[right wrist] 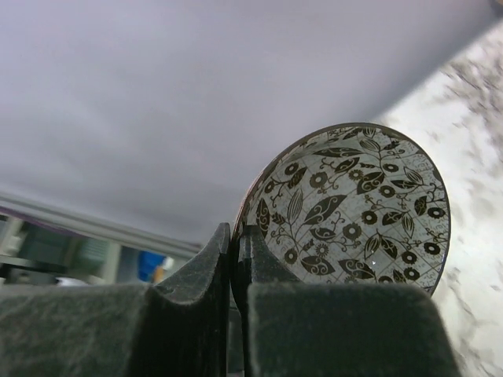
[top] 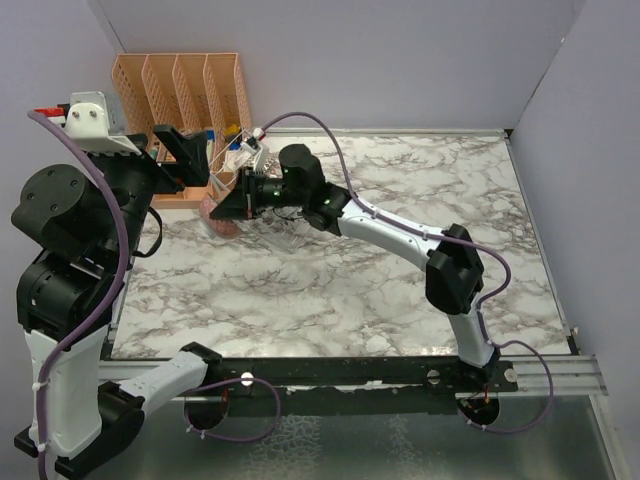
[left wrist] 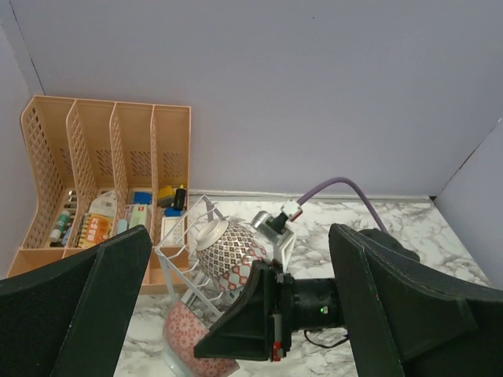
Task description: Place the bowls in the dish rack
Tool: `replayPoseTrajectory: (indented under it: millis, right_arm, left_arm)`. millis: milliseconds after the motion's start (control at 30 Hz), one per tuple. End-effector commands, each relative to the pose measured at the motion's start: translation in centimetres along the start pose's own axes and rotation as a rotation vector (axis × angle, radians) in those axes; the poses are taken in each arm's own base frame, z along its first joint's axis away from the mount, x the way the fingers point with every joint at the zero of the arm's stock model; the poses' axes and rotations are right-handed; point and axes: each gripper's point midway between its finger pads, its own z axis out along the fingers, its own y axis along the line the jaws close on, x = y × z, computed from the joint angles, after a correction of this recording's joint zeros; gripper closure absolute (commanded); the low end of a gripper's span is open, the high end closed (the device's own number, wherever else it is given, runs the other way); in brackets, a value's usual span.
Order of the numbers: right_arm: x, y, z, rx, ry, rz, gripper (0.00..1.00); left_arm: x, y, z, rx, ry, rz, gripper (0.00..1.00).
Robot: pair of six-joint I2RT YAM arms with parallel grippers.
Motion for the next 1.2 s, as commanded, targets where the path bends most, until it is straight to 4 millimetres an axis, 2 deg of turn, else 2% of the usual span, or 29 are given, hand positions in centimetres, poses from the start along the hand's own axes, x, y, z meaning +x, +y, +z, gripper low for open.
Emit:
replayPoseTrajectory:
  millis: [0,133,267,400,500,600,733,833,1033,1167]
  right_arm:
    - [-7.0,7.9,-3.4,-0.279,-0.166,0.077,0.99]
    - [-11.5,8.1,-5.2,-0.356,-0.308,0.154,0.99]
    - [-15.5,7.3,-6.3,-0.388,-0.465,0.204,0.99]
    - [-19.0,4.4,-7.5,-0.383,-0.651,0.322,0.99]
    - [-20.5,2.2,-8.1,-0.388,-0.768,0.427,0.99]
    - [-22.1,0.8,-8.6,-0.372,-0.875,0.465,0.99]
    - [-23.4,-1.0,-9.2,-0.370,-0.983,0.529,0.99]
    - [-23.7,-2.4,-9.0,-0.362,-1.021,0.575,0.99]
    - [-23.0,-5.2,-8.8,-0.331,-1.071,0.668,0.99]
    - [-21.7,-6.6,-8.0,-0.316,-1.052,0.732,0.99]
  left_arm:
    - [-1.7,0.0,-0.4,0.000,-0.051,-0.002,0.01]
    - [-2.0,0.0,-0.5,0.004,-0.059,-0.003,0.01]
    - [-2.4,-0.2,-0.6,0.012,-0.064,-0.003,0.01]
    - [-2.7,-0.3,-0.8,0.021,-0.064,-0.003,0.01]
    - [-2.5,-0.5,-0.8,0.028,-0.056,-0.005,0.01]
    - [-2.3,-0.6,-0.8,0.037,-0.046,-0.005,0.01]
    - [-2.0,-0.8,-0.7,0.047,-0.032,-0.005,0.01]
    - [-1.7,-1.0,-0.6,0.056,-0.019,-0.001,0.01]
    - [-1.0,-1.1,-0.4,0.061,0.006,0.013,0.01]
    - [-0.9,-1.1,-0.4,0.066,0.010,0.022,0.01]
